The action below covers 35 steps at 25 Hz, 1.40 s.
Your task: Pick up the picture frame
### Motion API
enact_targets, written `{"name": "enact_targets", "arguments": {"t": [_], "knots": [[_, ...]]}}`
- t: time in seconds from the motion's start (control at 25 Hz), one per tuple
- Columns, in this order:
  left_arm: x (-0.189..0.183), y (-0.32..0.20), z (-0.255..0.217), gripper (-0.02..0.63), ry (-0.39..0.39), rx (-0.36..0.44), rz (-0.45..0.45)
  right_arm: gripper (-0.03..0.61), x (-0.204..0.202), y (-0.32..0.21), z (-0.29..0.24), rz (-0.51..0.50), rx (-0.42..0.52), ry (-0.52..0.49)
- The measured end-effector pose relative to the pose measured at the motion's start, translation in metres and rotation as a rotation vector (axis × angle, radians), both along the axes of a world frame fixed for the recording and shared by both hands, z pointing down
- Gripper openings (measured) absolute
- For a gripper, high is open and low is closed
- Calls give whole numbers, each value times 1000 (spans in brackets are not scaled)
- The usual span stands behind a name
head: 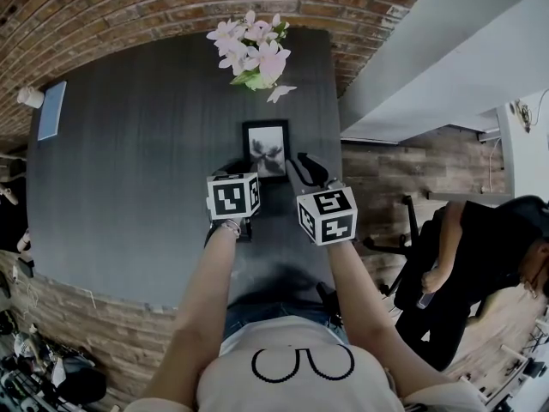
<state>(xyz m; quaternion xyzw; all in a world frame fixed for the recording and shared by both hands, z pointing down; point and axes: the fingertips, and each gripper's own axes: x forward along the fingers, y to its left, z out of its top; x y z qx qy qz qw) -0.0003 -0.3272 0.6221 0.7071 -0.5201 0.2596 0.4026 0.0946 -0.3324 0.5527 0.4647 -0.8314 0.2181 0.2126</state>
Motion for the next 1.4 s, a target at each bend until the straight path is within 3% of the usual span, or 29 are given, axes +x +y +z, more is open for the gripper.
{"name": "enact_targets", "arguments": {"t": [0.16,0.52,0.84,1.4], "knots": [[2,1,-1,87,20,-4,0,82,-2,0,0,8,0,7],[-1,0,2,73,186,-45,-51,71,1,-2,-3,36,-11,-22],[-4,0,0,71,361,-95,-45,72,12,-4,-3,85,-83,-89],[-4,0,0,71,389,-98,-44,121,0,-15,30,98,-304,-326]]}}
